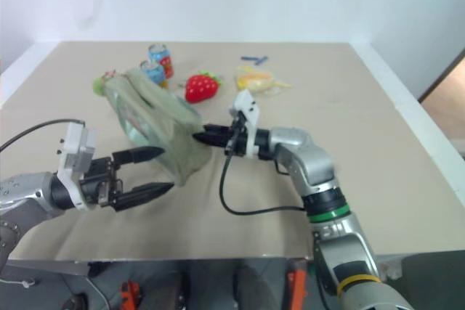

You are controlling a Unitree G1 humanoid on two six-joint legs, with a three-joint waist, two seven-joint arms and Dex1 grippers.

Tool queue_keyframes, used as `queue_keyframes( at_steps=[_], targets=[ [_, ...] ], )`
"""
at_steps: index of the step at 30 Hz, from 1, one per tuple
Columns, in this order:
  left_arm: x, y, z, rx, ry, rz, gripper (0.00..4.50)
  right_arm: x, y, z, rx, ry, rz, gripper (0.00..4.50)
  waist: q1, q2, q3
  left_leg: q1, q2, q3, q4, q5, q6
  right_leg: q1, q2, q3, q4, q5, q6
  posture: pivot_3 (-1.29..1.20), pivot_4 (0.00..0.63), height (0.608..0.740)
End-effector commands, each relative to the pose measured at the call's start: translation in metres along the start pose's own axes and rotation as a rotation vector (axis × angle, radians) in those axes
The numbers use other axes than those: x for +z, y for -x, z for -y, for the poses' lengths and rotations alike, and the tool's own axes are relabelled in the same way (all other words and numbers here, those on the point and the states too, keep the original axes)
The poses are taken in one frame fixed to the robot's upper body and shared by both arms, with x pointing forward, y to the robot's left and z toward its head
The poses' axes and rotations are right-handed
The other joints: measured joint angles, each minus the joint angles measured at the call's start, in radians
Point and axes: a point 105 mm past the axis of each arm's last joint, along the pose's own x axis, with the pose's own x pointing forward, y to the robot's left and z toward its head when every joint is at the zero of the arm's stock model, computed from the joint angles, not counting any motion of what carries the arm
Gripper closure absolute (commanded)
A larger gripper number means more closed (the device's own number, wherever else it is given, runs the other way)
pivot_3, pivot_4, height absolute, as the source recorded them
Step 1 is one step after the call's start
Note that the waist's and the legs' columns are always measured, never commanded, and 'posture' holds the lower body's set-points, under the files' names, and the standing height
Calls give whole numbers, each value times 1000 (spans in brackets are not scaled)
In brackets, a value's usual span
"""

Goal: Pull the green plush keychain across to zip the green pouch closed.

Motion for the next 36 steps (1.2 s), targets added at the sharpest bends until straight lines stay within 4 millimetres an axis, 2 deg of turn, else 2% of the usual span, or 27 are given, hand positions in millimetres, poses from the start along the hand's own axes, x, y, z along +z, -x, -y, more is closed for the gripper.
queue_keyframes(
  at_steps=[1,7,11,17,20,21,25,27,30,33,36],
  targets=[
    [7,0,3,-5,-46,12,0,23,2,-3,31,77,35,4445,0,0,0,0,0,0,0,0,0,0,0,0,0,0,0,0,150,740],
    [6,-8,4,-18,-40,35,0,43,17,13,80,235,-37,4445,1,0,0,0,0,0,0,0,0,0,0,0,0,0,0,0,150,740],
    [4,-11,5,-26,-41,36,0,39,41,42,110,411,-198,4445,1,0,0,0,-1,0,1,0,0,1,-1,0,0,0,0,0,150,740],
    [1,-12,4,-16,-46,38,0,31,64,81,23,497,-313,4445,0,0,1,0,-1,1,0,0,0,0,0,1,0,0,0,0,150,740],
    [1,-11,-1,30,-68,55,0,37,69,88,-7,456,-282,3420,-1,0,1,0,-1,0,0,0,0,0,-1,1,0,1,2,0,150,740],
    [0,-10,-2,42,-71,61,0,42,69,88,-15,448,-252,3186,-1,0,1,0,-1,0,0,0,0,0,-1,1,0,2,2,0,150,740],
    [0,-10,-6,62,-92,69,0,65,71,85,-34,372,-99,1735,-1,1,1,0,-1,0,0,0,0,1,-1,1,0,2,2,0,150,740],
    [2,-11,-9,68,-110,75,0,79,78,82,-61,340,-24,1062,0,2,2,0,-1,0,0,0,0,1,-1,1,1,2,2,0,150,740],
    [10,-12,-7,38,-102,106,0,87,94,72,-101,315,21,35,4,2,2,0,-1,-1,0,0,0,1,-1,0,2,1,3,0,150,740],
    [10,-12,-6,12,-113,86,0,87,100,59,-125,297,29,10,5,3,2,0,-2,-3,1,0,0,1,-1,-2,2,0,3,0,150,740],
    [20,-13,-15,26,-132,105,0,81,97,37,-162,278,-1,10,5,4,3,0,-2,-3,1,-1,0,1,-1,-2,3,0,3,0,150,740]
  ],
)
